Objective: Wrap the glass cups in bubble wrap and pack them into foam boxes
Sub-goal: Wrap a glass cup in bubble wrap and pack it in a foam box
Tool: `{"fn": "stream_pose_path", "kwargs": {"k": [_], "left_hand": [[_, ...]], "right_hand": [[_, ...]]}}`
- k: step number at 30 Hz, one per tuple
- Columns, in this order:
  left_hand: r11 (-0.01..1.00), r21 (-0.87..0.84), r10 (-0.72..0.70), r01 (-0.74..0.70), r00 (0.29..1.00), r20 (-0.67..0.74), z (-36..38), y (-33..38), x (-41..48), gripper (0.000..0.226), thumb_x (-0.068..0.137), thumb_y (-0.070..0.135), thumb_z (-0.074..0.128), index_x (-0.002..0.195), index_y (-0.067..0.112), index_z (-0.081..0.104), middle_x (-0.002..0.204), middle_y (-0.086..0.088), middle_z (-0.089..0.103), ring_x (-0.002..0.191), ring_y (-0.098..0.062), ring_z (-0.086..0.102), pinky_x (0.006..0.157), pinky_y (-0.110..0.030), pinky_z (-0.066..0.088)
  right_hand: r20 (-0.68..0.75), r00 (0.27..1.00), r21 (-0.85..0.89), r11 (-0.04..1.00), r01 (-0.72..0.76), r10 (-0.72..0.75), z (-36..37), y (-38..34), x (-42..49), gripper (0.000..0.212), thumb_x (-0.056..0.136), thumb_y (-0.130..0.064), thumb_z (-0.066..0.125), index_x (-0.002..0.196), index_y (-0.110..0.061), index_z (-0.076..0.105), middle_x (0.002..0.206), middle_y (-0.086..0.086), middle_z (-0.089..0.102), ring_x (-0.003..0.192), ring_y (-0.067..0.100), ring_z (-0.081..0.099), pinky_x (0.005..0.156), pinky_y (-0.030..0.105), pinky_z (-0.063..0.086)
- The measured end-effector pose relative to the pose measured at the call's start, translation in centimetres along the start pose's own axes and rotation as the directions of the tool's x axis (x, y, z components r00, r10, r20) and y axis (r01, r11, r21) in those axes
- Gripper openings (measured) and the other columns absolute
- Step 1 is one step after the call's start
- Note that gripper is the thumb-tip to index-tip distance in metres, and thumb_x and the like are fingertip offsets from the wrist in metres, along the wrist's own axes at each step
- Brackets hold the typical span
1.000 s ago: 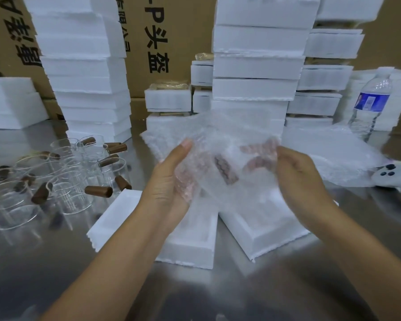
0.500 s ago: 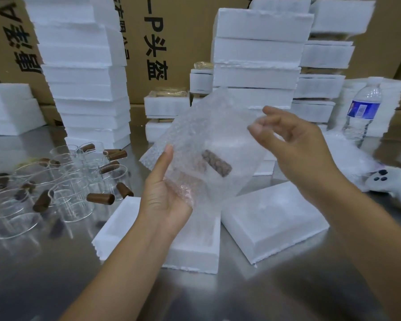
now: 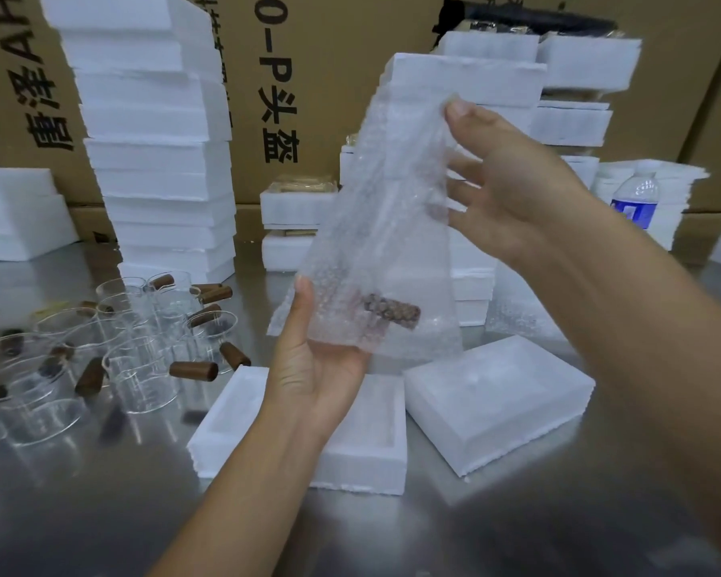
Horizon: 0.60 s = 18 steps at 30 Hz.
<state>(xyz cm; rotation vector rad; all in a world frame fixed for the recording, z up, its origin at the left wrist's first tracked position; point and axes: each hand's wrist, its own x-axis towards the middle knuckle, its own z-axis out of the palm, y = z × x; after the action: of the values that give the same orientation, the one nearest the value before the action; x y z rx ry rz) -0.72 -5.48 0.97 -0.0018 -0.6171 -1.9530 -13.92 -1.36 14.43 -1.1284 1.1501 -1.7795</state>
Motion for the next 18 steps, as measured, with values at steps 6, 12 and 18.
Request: {"fn": "stream_pose_path", "kwargs": {"k": [6,12,18], "left_hand": [[0.997,0.081,0.020,-0.017,0.999,-0.037,0.2,-0.2,-0.1,0.061,0.035,0.036,0.093,0.092,0.017,0.078,0.113,-0.008,0.070,0.109,-0.025,0.064,0.098,-0.041,0.048],[0.972,0.209,0.140,-0.111,0.982,-0.130,0.7,-0.1,-0.3,0.051,0.070,0.046,0.060,0.114,0.020,0.063,0.115,-0.004,0.070,0.113,-0.020,0.062,0.100,-0.036,0.046],[0.946,0.312,0.137,-0.092,0.983,-0.124,0.3,-0.2,-0.3,0.071,0.071,0.052,0.058,0.131,0.015,0.052,0.127,-0.007,0.063,0.119,-0.022,0.058,0.104,-0.038,0.043]], "right_hand": [[-0.025,0.991,-0.056,0.990,0.133,-0.134,-0.1,0.0,-0.1,0.010,0.091,-0.037,0.059,0.095,-0.030,0.065,0.099,-0.008,0.069,0.092,0.011,0.069,0.078,0.028,0.054],[-0.109,0.979,-0.334,0.934,0.125,-0.170,-1.8,8.1,-3.0,0.068,0.079,-0.064,0.047,0.137,-0.029,0.038,0.123,-0.012,0.056,0.113,0.006,0.056,0.095,0.028,0.042],[0.105,0.979,-0.300,0.933,0.197,-0.173,-2.4,12.5,-5.0,0.014,0.078,-0.040,0.065,0.088,-0.030,0.066,0.081,-0.010,0.072,0.076,0.004,0.068,0.063,0.014,0.051]]}}
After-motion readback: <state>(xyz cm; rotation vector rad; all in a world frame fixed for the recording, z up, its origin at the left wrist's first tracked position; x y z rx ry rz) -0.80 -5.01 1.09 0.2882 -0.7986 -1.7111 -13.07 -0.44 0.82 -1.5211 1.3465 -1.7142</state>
